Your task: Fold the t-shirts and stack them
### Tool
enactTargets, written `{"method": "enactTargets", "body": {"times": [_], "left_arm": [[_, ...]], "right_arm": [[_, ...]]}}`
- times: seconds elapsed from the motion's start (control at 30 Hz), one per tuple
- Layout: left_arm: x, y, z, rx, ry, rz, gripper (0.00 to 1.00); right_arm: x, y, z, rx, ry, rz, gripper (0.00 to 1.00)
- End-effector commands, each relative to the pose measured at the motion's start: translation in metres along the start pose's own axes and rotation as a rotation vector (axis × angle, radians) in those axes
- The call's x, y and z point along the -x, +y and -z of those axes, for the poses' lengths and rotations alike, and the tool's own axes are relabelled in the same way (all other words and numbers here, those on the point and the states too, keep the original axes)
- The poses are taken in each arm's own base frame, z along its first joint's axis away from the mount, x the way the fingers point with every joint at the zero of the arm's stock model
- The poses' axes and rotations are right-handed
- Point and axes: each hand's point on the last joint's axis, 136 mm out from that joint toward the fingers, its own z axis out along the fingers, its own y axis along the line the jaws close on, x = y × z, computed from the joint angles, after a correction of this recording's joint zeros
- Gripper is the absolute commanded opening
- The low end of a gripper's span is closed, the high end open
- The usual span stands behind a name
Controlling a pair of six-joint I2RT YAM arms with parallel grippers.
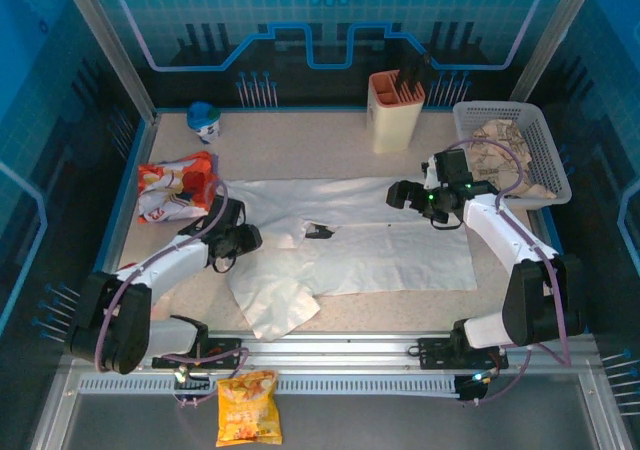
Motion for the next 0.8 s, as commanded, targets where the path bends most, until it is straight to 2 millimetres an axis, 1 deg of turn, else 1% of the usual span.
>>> {"method": "enactTargets", "body": {"times": [0.0,0.13,0.2,0.3,0.47,0.57,0.67,0.77], "left_arm": [[0.001,-0.004,-0.005,-0.015,-0.013,-0.015,0.31],[0.008,-0.013,0.003,-0.029,-0.012,0.018,0.18],[0.014,-0.021,0.009,-0.049,-0.004,0.039,0.09],[0.024,-0.034,0.018,-0.071,0.016,0.055,0.0],[0.04,-0.052,0.034,-0.1,0.058,0.076,0.0],[0.049,-0.065,0.037,-0.169,0.106,0.124,0.0],[0.06,-0.073,0.034,-0.242,0.14,0.189,0.0],[0.071,-0.077,0.023,-0.284,0.183,0.227,0.0]], "right_arm": [[-0.002,0.009,0.005,0.029,0.002,0.018,1.0],[0.0,0.01,0.005,0.03,0.001,0.015,1.0],[0.002,0.01,0.005,0.03,0.002,0.013,1.0],[0.002,0.01,0.003,0.029,0.009,0.007,1.0],[0.0,0.01,0.001,0.032,0.018,0.0,1.0],[0.0,0.009,0.001,0.029,0.018,-0.001,1.0],[0.0,0.011,-0.001,0.032,0.029,-0.006,1.0],[-0.002,0.011,-0.005,0.04,0.052,-0.014,1.0]]}}
